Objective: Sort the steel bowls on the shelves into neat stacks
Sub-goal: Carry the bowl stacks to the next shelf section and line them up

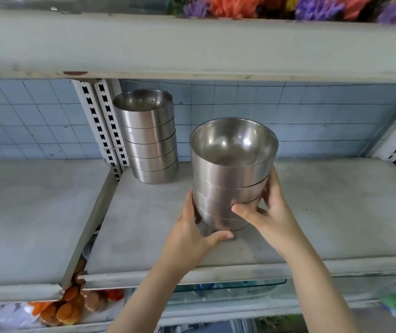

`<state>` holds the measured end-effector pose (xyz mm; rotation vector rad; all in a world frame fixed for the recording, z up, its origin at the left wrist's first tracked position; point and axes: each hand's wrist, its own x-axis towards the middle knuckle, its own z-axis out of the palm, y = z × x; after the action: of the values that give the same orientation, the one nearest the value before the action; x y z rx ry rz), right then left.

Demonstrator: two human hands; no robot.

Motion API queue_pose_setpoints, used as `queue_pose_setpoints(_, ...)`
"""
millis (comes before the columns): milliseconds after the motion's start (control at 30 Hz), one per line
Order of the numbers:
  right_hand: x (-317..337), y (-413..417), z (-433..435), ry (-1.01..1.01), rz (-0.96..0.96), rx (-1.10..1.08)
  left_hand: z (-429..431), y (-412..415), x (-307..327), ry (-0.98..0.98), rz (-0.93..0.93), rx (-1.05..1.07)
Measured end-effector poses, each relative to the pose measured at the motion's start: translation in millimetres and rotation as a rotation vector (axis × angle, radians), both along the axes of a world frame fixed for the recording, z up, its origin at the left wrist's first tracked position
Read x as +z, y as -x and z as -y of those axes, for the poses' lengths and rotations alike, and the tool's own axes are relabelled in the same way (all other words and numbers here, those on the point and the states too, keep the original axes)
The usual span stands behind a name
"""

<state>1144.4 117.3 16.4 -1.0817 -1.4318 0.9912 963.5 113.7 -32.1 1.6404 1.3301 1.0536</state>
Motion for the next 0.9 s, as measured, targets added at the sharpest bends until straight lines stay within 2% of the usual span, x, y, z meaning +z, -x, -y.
queue_pose_setpoints(333, -0.8, -11.1, -78.4, -0.045, 0.081, -0.072, -75.5, -13.9, 3.3, 0.036, -0.076, 0.022)
queue_pose_setpoints(667, -7.5, -17.0, -140.9, -0.014, 0.099, -0.039, -132.2, -23.2, -6.3, 0.085, -0.078, 0.083)
queue_pose_setpoints(900, -3.9, -22.6, -164.6, 0.001, 0.218, -0.049, -160.3, -27.5, -5.9, 0.134, -0.123, 0.107)
